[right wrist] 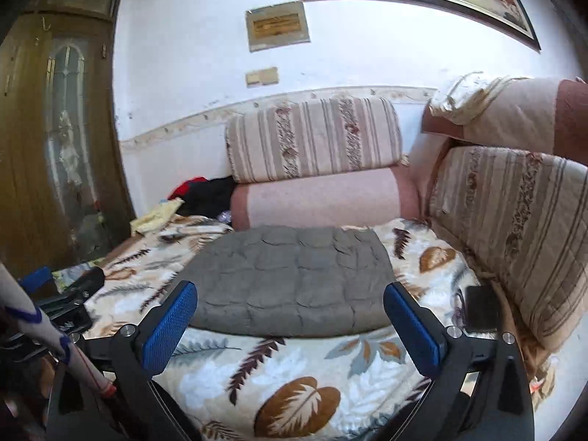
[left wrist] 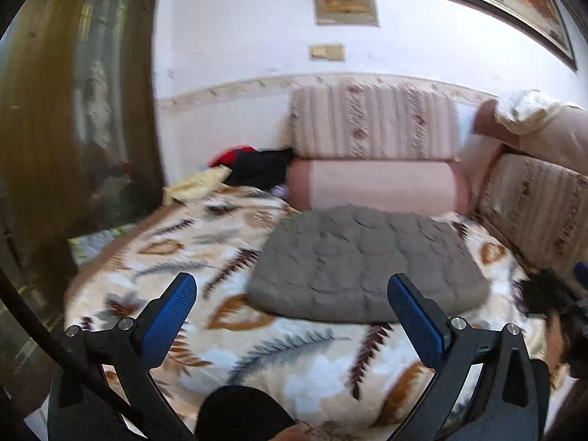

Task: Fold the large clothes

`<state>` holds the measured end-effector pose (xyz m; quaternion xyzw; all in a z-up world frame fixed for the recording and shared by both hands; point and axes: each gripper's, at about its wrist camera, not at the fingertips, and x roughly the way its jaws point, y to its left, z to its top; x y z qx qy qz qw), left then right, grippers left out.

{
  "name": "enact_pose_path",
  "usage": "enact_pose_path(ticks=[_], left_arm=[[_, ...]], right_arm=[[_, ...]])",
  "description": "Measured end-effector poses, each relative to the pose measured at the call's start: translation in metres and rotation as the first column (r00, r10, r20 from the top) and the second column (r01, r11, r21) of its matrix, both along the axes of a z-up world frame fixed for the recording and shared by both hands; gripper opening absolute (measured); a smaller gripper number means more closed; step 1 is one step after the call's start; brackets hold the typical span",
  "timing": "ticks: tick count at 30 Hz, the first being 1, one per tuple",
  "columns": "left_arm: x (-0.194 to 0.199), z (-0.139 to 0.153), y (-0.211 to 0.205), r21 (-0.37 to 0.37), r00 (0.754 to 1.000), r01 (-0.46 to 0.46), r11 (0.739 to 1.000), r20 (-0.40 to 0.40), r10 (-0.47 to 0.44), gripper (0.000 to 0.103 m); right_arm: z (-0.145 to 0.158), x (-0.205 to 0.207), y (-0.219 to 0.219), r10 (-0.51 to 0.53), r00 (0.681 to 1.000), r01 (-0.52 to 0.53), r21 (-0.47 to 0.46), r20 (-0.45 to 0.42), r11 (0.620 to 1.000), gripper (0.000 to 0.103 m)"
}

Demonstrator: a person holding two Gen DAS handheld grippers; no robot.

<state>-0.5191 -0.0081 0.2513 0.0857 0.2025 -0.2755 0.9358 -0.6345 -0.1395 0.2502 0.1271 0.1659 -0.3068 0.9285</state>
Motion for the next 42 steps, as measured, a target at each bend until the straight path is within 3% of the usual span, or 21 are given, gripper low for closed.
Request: enact_pose_path(ticks=[6,11,19,42], left_arm=[[0.009,-0.038,-0.017,0.052,0.998,-0.033,0.998,-0.042,0.036,0.103],[0.024,-0.048,-0.017,0.080,0.992,-0.104,0.991,-0.062,0.109,0.103],[0.039,-0.067,-0.035,0.187,0.994,-0.041,0.981,-0.089,0.058,0.103],[0.058,-0.105,-0.052,0.270,0.983,-0.030,0.962,-0.168,0.078,0.103]], right_arm=[[-0.027,0.014,-0.008,-0.030,0.996,0.031,0.011,-0.083,0.999,0.103],[-0.037,0.031,-0.009,-0.018,0.994,0.017,-0.010,-0.111,1.000,0.103],[-0.052,0.055,-0.008,0.022,0.985,-0.027,-0.024,-0.173,0.999,0.103],[-0.087,0.072,-0.026,0.030,0.970,-0.023,0.031,-0.240,0.999,0.103]])
